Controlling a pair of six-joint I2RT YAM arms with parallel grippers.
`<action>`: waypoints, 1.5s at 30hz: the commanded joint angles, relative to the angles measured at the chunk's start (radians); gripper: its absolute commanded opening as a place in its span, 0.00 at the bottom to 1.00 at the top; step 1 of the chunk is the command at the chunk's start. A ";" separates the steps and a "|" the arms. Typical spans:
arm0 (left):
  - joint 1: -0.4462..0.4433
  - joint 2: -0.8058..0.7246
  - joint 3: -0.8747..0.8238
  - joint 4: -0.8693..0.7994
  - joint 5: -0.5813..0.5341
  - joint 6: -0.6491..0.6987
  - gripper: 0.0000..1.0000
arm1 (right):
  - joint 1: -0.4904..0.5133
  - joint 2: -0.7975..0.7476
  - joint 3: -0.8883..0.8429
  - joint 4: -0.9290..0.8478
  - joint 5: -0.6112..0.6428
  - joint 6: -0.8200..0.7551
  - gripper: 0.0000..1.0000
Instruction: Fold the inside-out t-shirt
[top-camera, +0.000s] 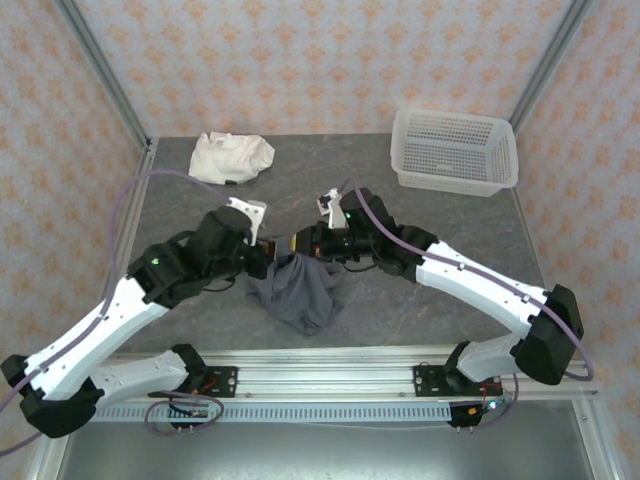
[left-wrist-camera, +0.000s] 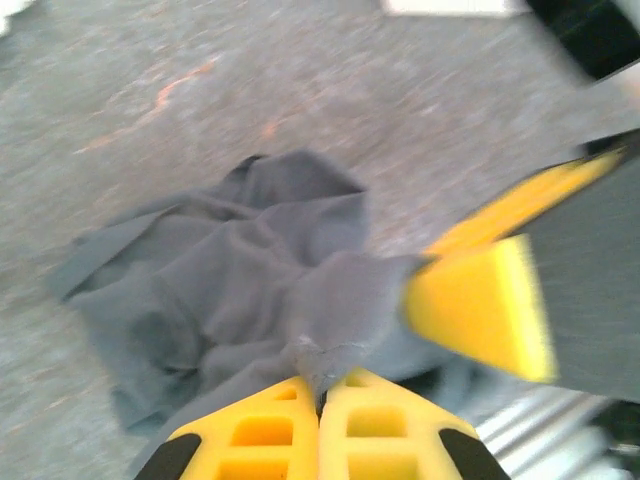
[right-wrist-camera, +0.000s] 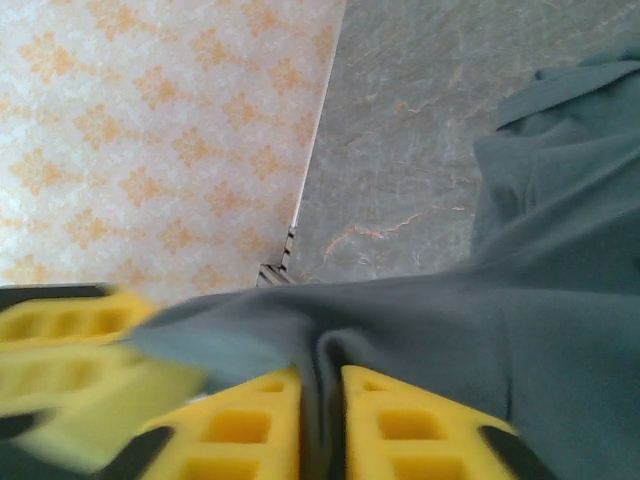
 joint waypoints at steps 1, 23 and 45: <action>0.052 -0.002 0.062 0.096 0.277 -0.093 0.00 | -0.009 0.000 -0.001 -0.103 0.064 -0.080 0.35; 0.147 0.042 0.085 0.070 0.385 -0.144 0.00 | 0.361 -0.145 -0.244 0.293 0.597 -0.746 0.62; 0.542 0.182 -0.012 0.042 0.247 -0.013 0.03 | 0.101 -0.082 -0.001 0.267 0.328 -0.146 0.00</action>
